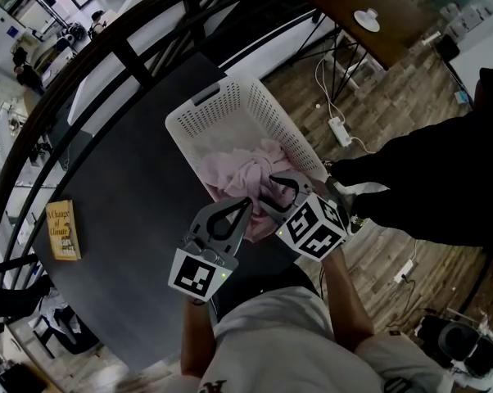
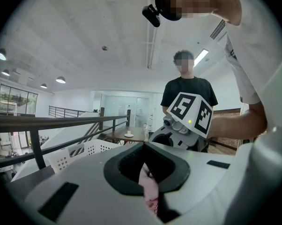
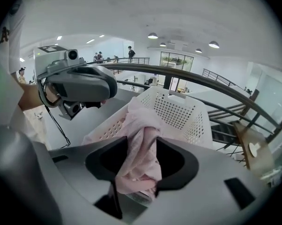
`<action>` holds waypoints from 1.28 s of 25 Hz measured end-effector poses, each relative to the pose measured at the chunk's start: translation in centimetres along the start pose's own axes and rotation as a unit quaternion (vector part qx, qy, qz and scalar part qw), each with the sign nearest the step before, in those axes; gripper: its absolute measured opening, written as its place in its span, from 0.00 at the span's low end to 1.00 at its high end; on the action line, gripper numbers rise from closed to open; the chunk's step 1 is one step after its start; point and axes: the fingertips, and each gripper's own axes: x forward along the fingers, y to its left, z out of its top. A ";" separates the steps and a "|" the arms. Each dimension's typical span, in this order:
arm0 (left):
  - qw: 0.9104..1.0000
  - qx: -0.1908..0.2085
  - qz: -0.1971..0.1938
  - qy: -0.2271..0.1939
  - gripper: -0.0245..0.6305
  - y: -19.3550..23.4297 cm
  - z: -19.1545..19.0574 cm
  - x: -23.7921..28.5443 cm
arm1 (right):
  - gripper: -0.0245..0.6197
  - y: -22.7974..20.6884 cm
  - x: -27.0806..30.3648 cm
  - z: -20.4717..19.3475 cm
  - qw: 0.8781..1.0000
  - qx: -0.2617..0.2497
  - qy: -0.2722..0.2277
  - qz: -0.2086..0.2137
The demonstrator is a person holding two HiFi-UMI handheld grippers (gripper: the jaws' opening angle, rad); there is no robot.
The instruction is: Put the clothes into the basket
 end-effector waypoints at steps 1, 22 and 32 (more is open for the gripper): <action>1.000 -0.001 0.001 -0.001 0.04 0.0 0.1 -0.1 | 0.33 -0.1 -0.2 0.1 1.000 -0.003 -0.002 -0.004; 0.999 -0.016 0.016 -0.035 0.04 -1.1 2.9 -2.5 | 0.10 0.8 -8.2 6.3 0.944 0.076 -0.320 0.033; 0.996 -0.019 0.012 -0.087 0.04 -2.0 5.0 -4.0 | 0.06 2.0 -11.8 7.2 0.910 0.093 -0.401 0.040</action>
